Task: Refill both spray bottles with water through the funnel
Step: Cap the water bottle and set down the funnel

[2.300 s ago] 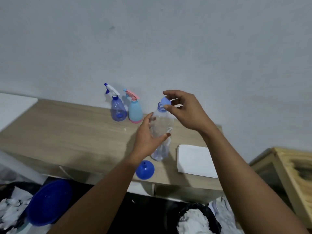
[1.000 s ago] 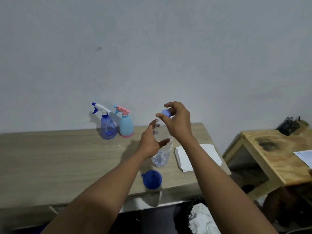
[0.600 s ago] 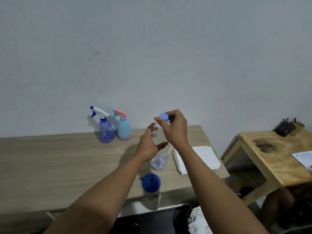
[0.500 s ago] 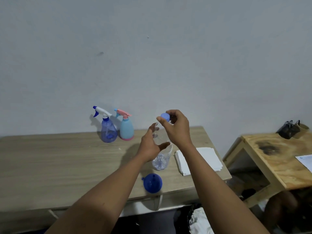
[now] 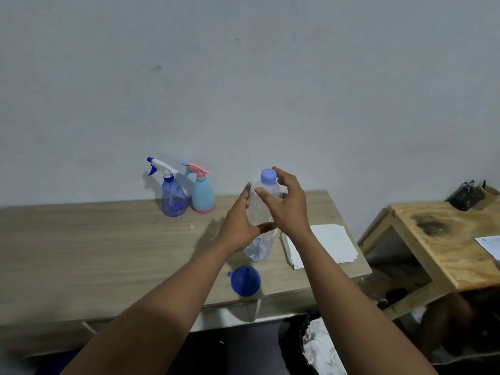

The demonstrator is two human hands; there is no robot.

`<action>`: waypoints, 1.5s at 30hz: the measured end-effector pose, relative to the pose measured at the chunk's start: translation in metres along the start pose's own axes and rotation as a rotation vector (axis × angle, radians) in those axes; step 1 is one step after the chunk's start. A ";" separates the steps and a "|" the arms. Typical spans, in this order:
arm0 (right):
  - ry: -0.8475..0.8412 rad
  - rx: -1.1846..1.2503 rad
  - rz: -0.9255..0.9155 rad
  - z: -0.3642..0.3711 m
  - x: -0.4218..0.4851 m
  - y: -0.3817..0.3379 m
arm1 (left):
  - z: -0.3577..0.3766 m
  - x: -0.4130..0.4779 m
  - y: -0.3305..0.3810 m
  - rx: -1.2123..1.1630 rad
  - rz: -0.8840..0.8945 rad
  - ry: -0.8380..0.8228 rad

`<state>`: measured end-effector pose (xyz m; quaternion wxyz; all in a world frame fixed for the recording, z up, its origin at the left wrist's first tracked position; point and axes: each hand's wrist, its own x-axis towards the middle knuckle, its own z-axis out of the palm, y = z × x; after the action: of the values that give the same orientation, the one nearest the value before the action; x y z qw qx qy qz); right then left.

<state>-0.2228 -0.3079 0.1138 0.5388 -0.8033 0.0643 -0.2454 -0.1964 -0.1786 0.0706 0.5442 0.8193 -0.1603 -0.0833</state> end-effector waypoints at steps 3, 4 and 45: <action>-0.052 0.013 0.084 0.002 -0.018 0.019 | -0.003 -0.019 -0.017 0.080 -0.056 -0.009; -0.062 0.022 0.121 0.002 -0.023 0.027 | -0.002 -0.027 -0.027 0.157 -0.096 0.001; -0.075 0.068 0.238 0.085 0.073 0.166 | -0.013 0.108 -0.165 0.701 -0.137 0.262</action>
<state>-0.0932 -0.3323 -0.0368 0.5932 -0.7797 0.1309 -0.1516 -0.0635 -0.1468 -0.0720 0.2400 0.9682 -0.0532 0.0459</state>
